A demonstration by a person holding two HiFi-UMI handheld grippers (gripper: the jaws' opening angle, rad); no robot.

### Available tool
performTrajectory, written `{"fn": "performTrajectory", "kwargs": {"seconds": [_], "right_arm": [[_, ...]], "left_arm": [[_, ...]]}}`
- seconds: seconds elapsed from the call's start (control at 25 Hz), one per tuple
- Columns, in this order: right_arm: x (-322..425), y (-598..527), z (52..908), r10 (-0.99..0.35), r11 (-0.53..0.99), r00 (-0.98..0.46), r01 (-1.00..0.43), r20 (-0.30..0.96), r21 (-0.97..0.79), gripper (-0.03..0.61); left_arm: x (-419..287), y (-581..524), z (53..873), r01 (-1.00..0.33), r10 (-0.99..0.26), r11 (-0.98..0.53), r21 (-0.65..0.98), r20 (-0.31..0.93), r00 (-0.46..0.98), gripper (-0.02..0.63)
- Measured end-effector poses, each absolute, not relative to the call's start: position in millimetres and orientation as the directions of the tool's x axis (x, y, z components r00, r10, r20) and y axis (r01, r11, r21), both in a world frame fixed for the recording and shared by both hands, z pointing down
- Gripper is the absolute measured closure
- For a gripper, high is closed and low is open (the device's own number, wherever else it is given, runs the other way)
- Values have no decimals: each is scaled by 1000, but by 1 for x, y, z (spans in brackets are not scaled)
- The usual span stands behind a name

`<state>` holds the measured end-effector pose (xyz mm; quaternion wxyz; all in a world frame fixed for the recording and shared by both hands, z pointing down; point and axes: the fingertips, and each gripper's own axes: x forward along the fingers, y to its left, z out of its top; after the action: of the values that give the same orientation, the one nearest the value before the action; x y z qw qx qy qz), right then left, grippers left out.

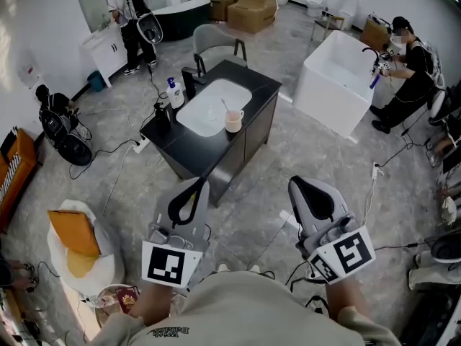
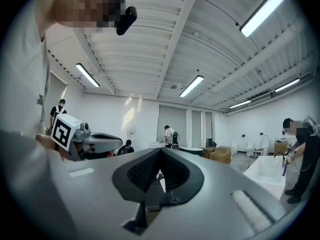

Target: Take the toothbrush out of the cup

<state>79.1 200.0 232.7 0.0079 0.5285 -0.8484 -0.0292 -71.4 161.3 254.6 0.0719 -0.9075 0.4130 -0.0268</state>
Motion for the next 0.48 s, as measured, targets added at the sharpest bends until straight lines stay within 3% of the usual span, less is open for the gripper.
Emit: {"fn": "performTrajectory", "kwargs": {"seconds": [0.2,0.24,0.28,0.48], "right_arm": [[84,197,232,-901,433,-433,-901,-29,29,570],[86,196,232,-903,427,-428,-904,-32,25,425],[88,195,233,-906,422,-423,-906,-28,29,374],[98,190,241,-913,409,-409,-912,0,26,362]], "left_arm": [[-68,160,256,-749,-757,-646,-151,-1,653,612],[-68,159,257,-748,-757,-646,-150,3,653,612],[-67,158,258,-748,-757,-647,-148,5,653,612],[-61,156,260,-756,-764,-640,-141,3,646,612]]}}
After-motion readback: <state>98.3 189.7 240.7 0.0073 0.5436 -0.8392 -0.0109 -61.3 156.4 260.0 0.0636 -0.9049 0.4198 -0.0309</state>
